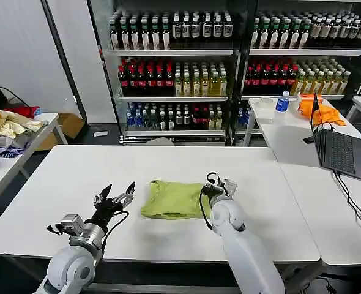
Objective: Fold and organize the clothes.
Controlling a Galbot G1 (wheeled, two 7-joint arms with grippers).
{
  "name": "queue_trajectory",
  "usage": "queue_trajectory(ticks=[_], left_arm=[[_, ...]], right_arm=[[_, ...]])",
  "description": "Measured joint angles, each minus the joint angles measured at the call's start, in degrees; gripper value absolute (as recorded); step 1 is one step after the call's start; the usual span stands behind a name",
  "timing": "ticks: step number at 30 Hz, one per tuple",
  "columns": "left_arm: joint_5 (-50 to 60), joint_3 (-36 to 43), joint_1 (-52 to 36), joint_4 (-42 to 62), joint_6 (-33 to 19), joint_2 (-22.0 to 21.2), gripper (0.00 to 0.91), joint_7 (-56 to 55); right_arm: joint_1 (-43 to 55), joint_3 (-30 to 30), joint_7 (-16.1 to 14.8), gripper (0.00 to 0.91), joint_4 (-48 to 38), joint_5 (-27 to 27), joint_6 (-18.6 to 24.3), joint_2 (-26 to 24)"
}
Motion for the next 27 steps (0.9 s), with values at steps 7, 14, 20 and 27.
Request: queue_trajectory(ticks=[7,14,20,27], left_arm=[[0.2,0.0,0.2,-0.3,-0.1,0.1,0.907,0.1],[0.5,-0.2,0.6,-0.8,-0.1,0.5,0.907,0.1],[0.9,-0.4,1.2,-1.4,-0.3,0.8,0.907,0.2],[1.6,-0.9,2.1,-2.4,-0.4,0.6,0.907,0.1]], right_arm=[[4.0,-0.6,-3.0,0.383,-4.9,-3.7,0.3,0.2],[5.0,-1.7,-7.0,0.907,-6.4,-9.0,0.7,-0.9],[1.9,-2.4,-9.7,0.907,-2.1,-16.9,3.9,-3.5],[-6.8,-0.2,-11.4,0.907,7.1,-26.3,12.0,-7.4]])
